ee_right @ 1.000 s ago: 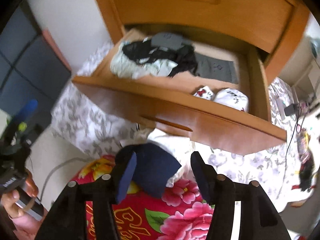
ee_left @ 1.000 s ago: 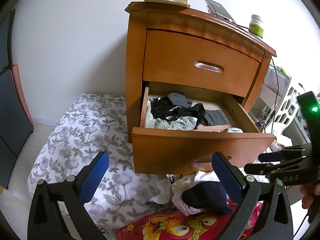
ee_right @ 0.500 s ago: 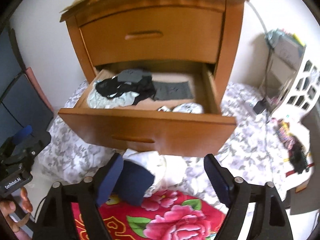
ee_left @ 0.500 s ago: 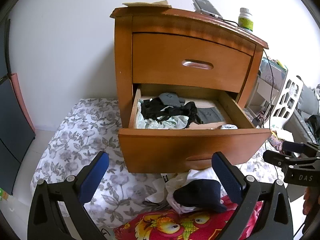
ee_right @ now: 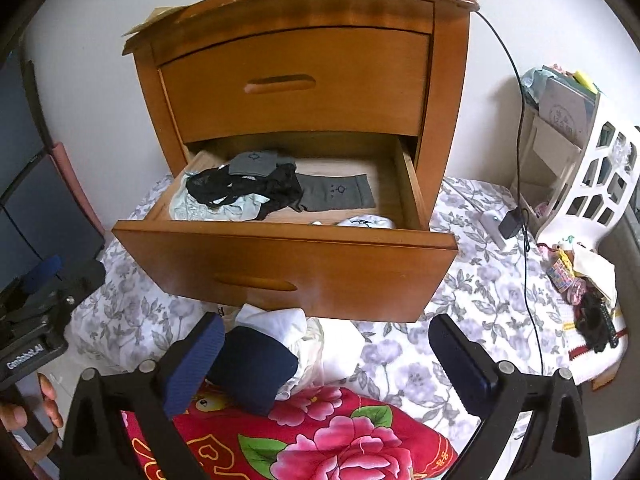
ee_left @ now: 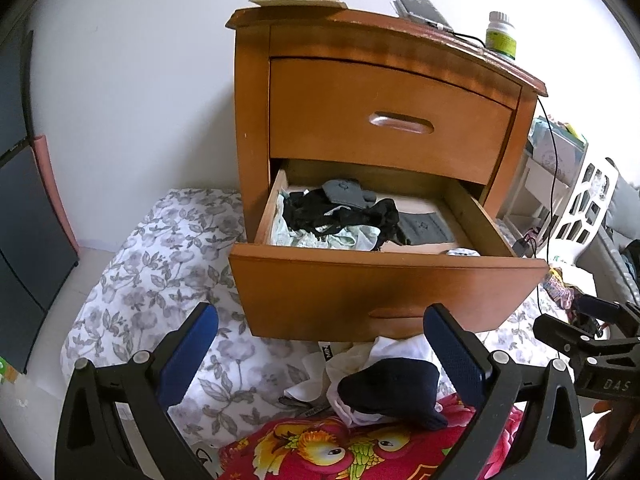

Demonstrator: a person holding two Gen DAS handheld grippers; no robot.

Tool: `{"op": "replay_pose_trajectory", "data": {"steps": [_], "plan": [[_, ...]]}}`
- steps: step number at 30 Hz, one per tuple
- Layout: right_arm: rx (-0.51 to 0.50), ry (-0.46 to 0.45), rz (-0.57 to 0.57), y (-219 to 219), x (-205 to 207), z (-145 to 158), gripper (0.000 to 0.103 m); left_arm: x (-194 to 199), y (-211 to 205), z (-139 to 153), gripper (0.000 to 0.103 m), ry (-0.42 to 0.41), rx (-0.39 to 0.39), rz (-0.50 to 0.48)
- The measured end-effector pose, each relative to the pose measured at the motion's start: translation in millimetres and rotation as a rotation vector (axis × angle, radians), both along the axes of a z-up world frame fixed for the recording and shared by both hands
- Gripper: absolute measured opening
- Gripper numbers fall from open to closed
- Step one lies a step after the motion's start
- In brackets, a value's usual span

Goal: Take underwear out of drawer
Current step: 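Withdraw the open right gripper up from the cloth pile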

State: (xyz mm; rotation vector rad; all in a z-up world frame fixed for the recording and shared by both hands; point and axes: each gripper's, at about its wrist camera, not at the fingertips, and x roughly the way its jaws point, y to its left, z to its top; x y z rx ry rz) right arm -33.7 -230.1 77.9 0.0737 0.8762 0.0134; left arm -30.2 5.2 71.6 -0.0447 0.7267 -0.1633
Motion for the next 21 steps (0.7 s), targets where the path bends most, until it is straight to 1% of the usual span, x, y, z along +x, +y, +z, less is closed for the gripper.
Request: {"op": "replay_pose_trajectory", "data": {"steps": [6, 13, 15, 19, 21], "plan": [[-0.004, -0.02, -0.006, -1.2, -1.2, -0.5, 0.103, 1.6, 0.9, -3.1, 0.102, 0.023, -0.017, 0.016], [0.013, -0.011, -0.021, -5.5, 2.3, -10.6, 0.103, 2.8, -2.3, -6.0, 0.102, 0.04, 0.005, 0.019], [0.018, -0.009, -0.027, -7.9, 2.6, -12.8, 0.103, 2.7, -3.8, -4.3, 0.102, 0.03, 0.007, 0.02], [0.027, -0.022, -0.048, -15.4, 0.9, -11.8, 0.103, 3.6, -7.5, 4.8, 0.102, -0.027, 0.027, 0.018], [0.027, -0.031, -0.06, -19.0, 0.4, -10.4, 0.103, 8.1, -8.4, 8.9, 0.102, -0.03, 0.024, 0.01]]}}
